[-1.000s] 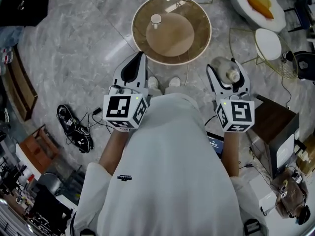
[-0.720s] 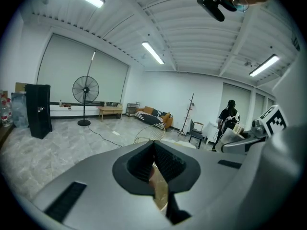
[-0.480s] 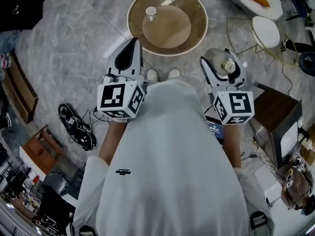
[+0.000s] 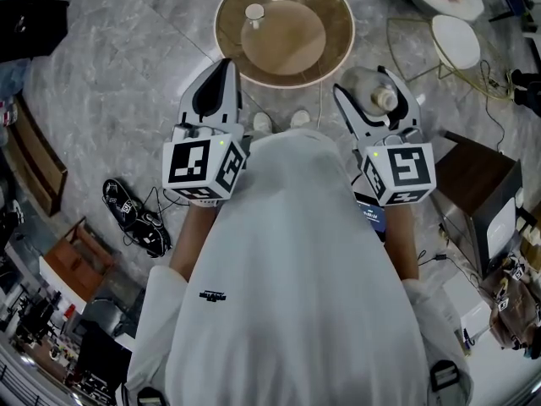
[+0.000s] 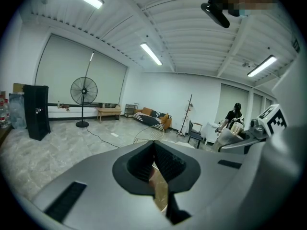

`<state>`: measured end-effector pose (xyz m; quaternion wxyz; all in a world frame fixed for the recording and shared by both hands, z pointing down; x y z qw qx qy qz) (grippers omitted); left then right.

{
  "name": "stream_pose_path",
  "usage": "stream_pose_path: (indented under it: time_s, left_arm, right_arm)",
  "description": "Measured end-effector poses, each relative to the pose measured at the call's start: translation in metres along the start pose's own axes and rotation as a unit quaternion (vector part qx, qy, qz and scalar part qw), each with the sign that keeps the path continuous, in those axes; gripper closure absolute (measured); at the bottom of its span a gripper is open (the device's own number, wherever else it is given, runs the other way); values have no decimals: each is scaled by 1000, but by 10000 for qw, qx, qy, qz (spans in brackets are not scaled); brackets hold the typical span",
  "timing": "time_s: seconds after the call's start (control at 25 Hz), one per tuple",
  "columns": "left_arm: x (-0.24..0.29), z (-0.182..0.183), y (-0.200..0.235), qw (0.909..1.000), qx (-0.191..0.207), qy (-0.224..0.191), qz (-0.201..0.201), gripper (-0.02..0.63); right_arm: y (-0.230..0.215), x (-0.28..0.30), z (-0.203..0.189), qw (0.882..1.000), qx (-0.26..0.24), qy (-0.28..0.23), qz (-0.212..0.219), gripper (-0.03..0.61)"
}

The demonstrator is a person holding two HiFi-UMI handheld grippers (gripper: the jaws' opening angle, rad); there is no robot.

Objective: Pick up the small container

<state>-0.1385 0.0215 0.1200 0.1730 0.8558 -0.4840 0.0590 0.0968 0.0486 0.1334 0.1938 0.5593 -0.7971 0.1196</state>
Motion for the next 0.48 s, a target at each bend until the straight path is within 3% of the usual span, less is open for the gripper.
stream_pose_path:
  time_s: [0.48]
  left_arm:
    - [-3,2,8,10000,-21,-34,-46,595]
  right_arm:
    - [6,0,3,10000,-34,0,-75,241]
Point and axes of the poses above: the fingertips, and each gripper's own axes: x forward along the fingers, y to its left, z out of its top, the point moved 5 cm from there along -x, backward along the fingers, and after that the axes turned 8 degrees about -z, right-handed, at the moved point
